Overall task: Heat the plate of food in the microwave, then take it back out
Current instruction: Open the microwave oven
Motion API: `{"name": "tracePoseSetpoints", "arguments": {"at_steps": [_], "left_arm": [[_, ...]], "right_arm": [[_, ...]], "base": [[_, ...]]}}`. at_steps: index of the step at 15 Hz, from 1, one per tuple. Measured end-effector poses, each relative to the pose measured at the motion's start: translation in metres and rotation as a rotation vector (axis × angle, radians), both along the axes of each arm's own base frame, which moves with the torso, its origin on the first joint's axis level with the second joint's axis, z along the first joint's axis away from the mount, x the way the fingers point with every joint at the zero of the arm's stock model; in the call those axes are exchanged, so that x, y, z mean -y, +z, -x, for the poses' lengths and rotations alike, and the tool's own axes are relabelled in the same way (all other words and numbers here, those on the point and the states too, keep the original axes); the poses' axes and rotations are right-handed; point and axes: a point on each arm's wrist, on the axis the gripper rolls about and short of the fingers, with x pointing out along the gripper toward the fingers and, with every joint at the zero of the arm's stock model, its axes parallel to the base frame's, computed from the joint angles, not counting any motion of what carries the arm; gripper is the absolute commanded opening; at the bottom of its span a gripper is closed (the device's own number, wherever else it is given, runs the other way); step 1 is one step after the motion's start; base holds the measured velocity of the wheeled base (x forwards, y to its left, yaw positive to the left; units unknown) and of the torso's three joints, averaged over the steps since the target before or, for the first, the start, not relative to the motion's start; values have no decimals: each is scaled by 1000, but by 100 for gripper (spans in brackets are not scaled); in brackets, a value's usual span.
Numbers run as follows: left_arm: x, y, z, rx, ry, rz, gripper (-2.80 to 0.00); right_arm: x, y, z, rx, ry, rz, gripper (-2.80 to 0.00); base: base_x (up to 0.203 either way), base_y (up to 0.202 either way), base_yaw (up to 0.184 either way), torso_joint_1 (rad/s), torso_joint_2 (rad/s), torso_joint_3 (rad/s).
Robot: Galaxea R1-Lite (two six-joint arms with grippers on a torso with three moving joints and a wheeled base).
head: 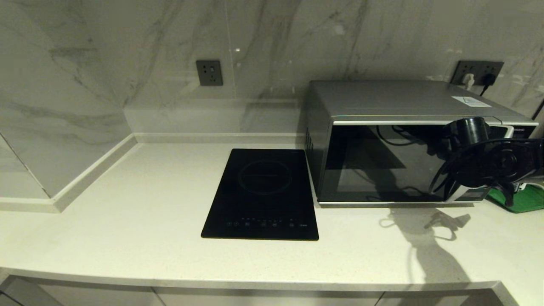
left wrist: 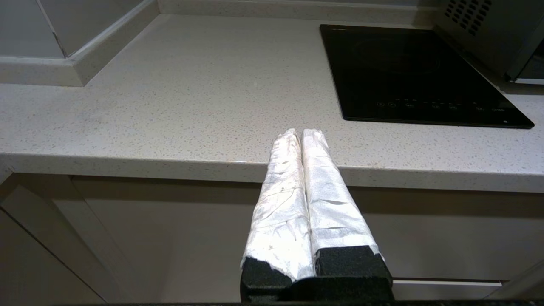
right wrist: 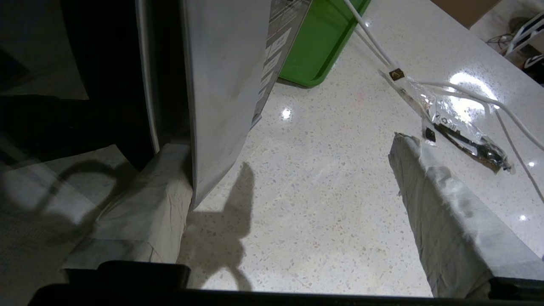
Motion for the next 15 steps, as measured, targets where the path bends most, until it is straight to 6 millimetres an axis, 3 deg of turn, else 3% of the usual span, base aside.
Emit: {"name": "tracePoseSetpoints", "arguments": {"at_steps": [15], "left_arm": [[0, 0, 0, 0, 0, 0, -280]], "right_arm": [[0, -4, 4, 17, -30, -5, 0]], "base": [[0, 0, 0, 0, 0, 0]]}}
